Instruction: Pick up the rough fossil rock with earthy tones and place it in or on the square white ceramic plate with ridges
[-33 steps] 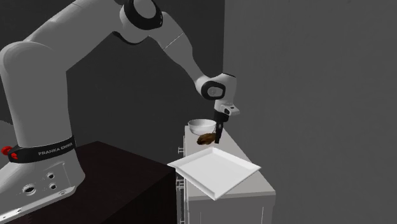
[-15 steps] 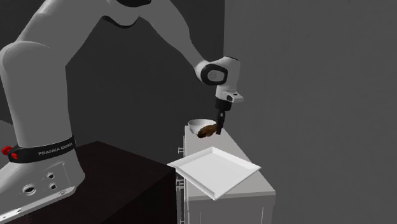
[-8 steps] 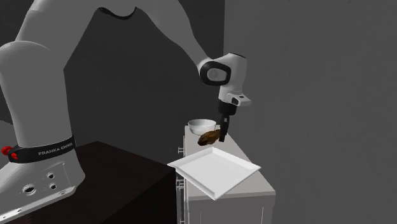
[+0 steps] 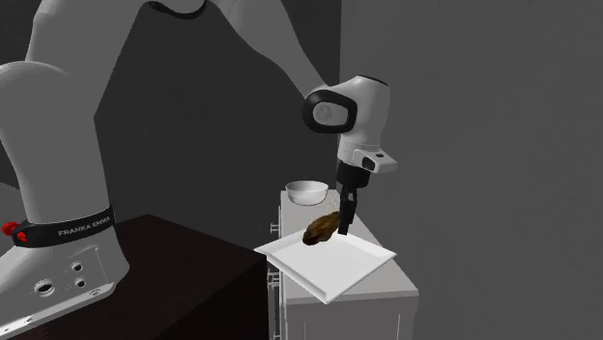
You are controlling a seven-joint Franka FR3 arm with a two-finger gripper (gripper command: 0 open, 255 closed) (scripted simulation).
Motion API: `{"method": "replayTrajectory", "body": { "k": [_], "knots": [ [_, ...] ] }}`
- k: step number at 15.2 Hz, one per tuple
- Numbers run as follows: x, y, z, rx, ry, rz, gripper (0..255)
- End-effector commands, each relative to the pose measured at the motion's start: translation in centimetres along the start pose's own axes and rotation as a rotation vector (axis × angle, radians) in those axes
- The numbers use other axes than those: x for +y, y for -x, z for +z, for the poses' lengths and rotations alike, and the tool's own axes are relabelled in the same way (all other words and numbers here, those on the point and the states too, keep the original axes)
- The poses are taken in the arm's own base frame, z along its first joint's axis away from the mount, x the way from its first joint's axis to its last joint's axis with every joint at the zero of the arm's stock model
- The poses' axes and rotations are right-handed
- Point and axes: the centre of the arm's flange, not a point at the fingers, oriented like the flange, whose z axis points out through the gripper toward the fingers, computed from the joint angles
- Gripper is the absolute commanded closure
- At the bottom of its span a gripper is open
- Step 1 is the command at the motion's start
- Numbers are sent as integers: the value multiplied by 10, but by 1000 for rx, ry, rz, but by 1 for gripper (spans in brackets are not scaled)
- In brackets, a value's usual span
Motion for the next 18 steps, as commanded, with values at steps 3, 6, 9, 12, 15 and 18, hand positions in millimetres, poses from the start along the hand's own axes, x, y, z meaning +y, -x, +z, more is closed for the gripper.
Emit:
{"method": "replayTrajectory", "body": {
  "k": [3, 6, 9, 12, 15, 18],
  "knots": [
    [10, -3, 17, -1, 0, -2, 255],
    [12, -5, 33, -1, 0, -2, 255],
    [10, 5, 16, 30, -14, -96, 0],
    [16, 38, -16, 121, -57, -378, 0],
    [33, 71, -45, 213, -100, -660, 0],
    [33, 72, -37, 220, -104, -682, 0]
  ]
}}
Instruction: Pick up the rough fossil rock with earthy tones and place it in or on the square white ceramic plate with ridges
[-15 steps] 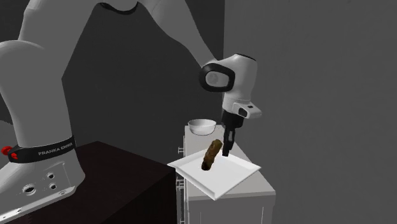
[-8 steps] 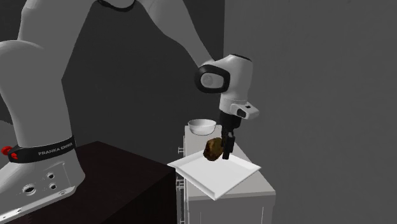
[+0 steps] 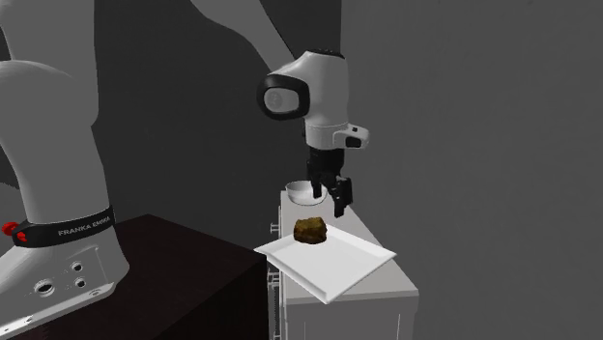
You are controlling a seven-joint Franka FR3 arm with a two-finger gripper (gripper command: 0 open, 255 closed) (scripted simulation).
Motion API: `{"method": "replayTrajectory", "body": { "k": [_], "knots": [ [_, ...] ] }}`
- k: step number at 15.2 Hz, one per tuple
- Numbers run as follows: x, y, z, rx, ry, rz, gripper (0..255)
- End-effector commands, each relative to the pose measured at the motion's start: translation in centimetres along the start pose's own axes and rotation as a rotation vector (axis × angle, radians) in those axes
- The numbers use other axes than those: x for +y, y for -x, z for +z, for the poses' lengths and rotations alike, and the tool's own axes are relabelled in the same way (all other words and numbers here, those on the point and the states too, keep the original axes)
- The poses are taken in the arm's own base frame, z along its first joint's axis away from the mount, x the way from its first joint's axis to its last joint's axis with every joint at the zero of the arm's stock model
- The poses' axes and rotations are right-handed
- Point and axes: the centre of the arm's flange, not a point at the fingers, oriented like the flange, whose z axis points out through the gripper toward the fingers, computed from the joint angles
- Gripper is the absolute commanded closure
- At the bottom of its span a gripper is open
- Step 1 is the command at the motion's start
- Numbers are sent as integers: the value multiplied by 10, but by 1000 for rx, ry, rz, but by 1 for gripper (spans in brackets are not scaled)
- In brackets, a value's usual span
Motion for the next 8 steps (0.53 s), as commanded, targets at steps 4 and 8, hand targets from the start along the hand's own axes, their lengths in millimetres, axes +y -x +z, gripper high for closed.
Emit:
{"method": "replayTrajectory", "body": {
  "k": [4, 8],
  "knots": [
    [0, 1, 23, 5, -1, -19, 0],
    [0, 1, 32, 5, -1, -19, 0]
  ]
}}
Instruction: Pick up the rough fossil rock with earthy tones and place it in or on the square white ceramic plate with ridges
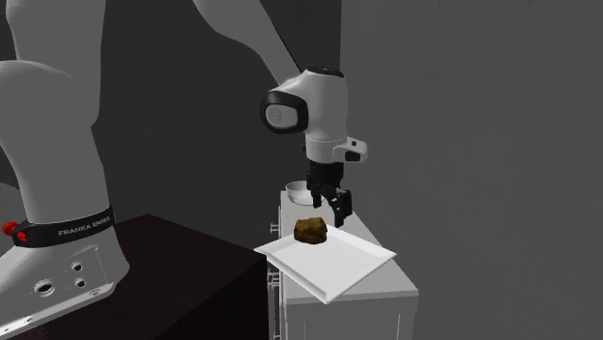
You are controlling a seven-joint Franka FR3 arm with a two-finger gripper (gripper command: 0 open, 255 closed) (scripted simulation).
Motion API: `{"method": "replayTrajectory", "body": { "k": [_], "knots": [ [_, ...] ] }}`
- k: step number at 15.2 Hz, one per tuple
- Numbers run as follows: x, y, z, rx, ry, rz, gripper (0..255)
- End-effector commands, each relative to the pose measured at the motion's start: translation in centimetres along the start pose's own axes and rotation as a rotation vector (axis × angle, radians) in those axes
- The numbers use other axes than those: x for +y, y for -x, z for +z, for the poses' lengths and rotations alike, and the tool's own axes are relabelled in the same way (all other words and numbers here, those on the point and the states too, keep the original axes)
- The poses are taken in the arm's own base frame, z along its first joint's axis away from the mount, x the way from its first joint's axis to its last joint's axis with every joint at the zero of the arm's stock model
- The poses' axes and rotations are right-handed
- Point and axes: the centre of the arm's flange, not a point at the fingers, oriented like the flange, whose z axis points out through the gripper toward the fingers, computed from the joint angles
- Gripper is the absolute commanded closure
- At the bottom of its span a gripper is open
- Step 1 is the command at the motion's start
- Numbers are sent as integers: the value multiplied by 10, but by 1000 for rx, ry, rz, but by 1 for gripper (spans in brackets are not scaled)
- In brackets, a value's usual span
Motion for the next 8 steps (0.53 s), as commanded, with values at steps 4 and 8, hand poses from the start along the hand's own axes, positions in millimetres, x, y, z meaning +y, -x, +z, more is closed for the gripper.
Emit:
{"method": "replayTrajectory", "body": {
  "k": [4, 8],
  "knots": [
    [0, 0, 1, 0, 0, 0, 0],
    [0, 0, 1, 0, 0, 0, 255]
  ]
}}
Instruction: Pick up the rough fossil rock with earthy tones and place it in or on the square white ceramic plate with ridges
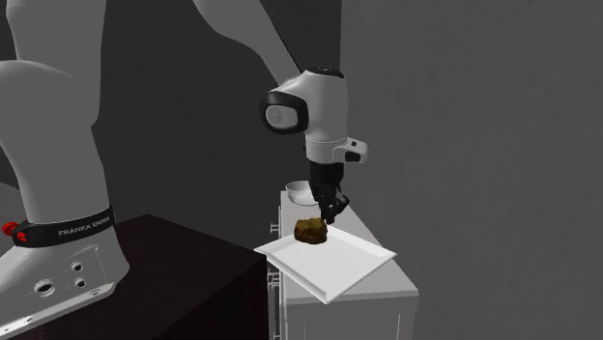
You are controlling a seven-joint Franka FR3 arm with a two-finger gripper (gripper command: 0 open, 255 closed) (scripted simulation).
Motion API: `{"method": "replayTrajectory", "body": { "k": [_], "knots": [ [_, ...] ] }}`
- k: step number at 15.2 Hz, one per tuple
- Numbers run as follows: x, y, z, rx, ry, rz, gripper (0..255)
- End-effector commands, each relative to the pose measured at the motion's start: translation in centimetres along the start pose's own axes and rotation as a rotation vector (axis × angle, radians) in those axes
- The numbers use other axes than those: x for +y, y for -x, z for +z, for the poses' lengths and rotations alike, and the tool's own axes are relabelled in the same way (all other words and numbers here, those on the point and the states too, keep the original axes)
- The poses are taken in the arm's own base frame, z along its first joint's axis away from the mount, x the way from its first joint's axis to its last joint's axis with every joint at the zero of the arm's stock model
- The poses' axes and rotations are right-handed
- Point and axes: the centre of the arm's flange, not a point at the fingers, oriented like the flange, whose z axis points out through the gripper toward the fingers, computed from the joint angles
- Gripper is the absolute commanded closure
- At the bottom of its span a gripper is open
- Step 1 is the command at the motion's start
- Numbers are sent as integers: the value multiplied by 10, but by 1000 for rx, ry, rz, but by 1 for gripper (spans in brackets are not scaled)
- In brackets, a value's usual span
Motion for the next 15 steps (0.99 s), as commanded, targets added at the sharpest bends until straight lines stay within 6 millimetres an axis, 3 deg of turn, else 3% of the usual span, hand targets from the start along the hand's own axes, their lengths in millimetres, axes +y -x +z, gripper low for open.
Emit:
{"method": "replayTrajectory", "body": {
  "k": [1, 7, 8, 15],
  "knots": [
    [0, 0, 0, 0, 0, 0, 255],
    [0, 0, 0, 0, 0, 0, 255],
    [0, 0, 0, 0, 0, 0, 0],
    [-86, 35, 46, -92, 124, -249, 0]
  ]
}}
